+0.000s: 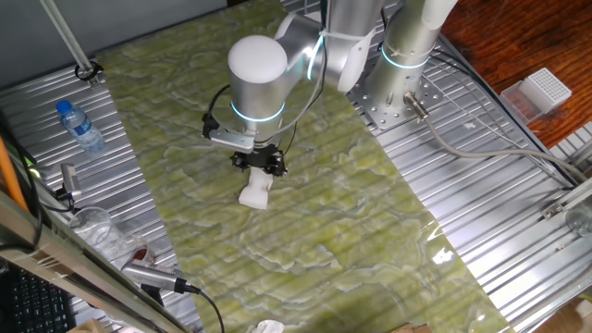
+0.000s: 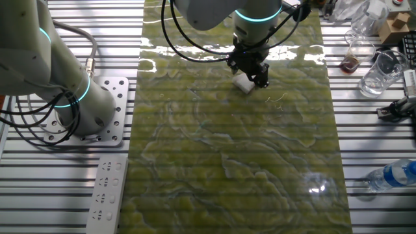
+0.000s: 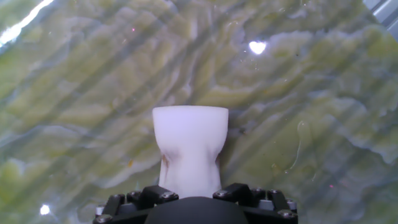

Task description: Clean the tabletop with a sponge

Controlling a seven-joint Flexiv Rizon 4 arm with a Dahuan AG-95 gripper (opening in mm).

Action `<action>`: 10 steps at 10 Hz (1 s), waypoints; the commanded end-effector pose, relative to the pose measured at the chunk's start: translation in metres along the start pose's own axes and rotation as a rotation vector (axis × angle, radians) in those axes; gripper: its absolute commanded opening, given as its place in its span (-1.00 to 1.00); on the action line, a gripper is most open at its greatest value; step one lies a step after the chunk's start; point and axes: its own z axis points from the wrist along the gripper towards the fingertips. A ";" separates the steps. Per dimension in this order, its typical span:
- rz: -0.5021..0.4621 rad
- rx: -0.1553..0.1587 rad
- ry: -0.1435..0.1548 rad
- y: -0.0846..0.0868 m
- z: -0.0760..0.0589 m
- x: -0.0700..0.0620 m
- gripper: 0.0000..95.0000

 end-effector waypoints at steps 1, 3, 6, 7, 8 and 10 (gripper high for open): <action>0.004 0.003 0.000 0.000 0.002 0.000 1.00; 0.004 0.004 0.001 0.001 0.004 0.000 1.00; 0.005 0.006 0.001 0.003 0.008 0.000 0.60; 0.006 0.006 0.002 0.004 0.009 0.001 0.60; 0.001 0.007 0.001 0.004 0.009 0.001 0.60; 0.003 0.008 0.000 0.004 0.009 0.001 -0.20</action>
